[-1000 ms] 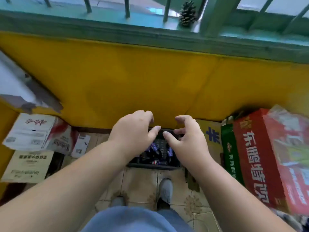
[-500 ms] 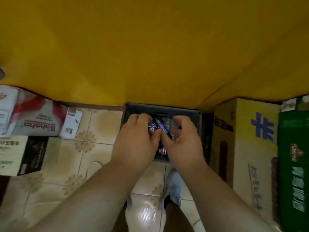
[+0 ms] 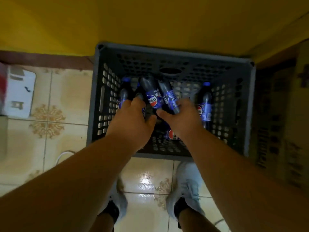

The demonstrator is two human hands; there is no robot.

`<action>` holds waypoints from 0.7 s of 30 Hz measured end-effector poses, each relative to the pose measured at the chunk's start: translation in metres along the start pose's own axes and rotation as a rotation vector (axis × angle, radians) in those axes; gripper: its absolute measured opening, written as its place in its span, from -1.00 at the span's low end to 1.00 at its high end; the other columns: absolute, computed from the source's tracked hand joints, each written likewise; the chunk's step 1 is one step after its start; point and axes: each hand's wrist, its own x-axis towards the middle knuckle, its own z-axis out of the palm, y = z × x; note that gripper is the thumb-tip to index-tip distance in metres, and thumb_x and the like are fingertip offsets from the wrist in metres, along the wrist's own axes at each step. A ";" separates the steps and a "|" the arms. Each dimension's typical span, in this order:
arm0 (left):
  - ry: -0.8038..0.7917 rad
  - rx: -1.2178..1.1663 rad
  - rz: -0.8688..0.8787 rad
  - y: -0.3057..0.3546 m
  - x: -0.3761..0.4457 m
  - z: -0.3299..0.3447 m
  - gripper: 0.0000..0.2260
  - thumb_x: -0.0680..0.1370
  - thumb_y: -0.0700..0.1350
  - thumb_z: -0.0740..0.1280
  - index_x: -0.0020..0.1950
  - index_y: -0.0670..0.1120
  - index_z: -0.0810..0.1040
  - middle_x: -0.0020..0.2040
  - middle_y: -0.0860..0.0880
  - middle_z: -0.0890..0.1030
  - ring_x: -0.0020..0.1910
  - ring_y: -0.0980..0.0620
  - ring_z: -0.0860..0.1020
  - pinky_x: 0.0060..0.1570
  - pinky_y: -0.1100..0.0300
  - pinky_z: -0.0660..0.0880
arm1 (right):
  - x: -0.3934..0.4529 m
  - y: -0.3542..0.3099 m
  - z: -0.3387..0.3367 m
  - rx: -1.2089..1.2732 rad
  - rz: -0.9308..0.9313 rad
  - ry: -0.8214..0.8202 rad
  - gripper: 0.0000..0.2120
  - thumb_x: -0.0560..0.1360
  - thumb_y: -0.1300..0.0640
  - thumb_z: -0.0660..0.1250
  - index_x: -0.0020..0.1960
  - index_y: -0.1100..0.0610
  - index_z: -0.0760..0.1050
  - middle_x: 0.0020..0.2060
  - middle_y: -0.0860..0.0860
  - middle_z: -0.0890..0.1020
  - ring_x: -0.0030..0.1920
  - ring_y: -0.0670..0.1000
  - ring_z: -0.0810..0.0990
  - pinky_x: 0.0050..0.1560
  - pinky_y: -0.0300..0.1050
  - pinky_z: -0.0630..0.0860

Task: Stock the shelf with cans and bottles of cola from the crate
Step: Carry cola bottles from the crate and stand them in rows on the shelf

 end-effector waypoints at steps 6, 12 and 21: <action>0.005 -0.058 -0.012 -0.026 0.050 0.037 -0.67 0.58 0.07 0.33 0.30 0.04 0.40 0.20 -0.01 0.43 0.15 -0.03 0.51 0.05 0.15 0.45 | 0.090 0.001 0.063 -0.306 -0.112 -0.027 -0.31 0.41 -0.12 0.52 0.38 0.16 0.35 0.29 0.15 0.50 0.26 0.16 0.53 0.16 0.03 0.54; 0.026 -0.104 -0.017 -0.047 0.080 0.044 -0.73 0.60 0.04 0.31 0.28 0.05 0.42 0.15 0.03 0.49 -0.04 0.08 0.51 -0.24 0.32 0.37 | 0.135 0.007 0.097 -0.770 -0.152 0.076 -0.04 0.45 -0.34 0.38 0.54 0.25 0.08 0.47 0.21 0.28 0.46 0.22 0.29 0.37 0.15 0.34; -0.065 -0.180 -0.098 -0.048 0.076 0.039 -0.70 0.61 0.00 0.30 0.34 0.04 0.41 0.25 0.03 0.52 0.04 0.08 0.55 -0.19 0.34 0.39 | 0.143 0.000 0.082 -0.804 -0.160 -0.022 -0.13 0.55 -0.18 0.36 0.57 0.27 0.03 0.52 0.23 0.22 0.48 0.22 0.30 0.34 0.09 0.40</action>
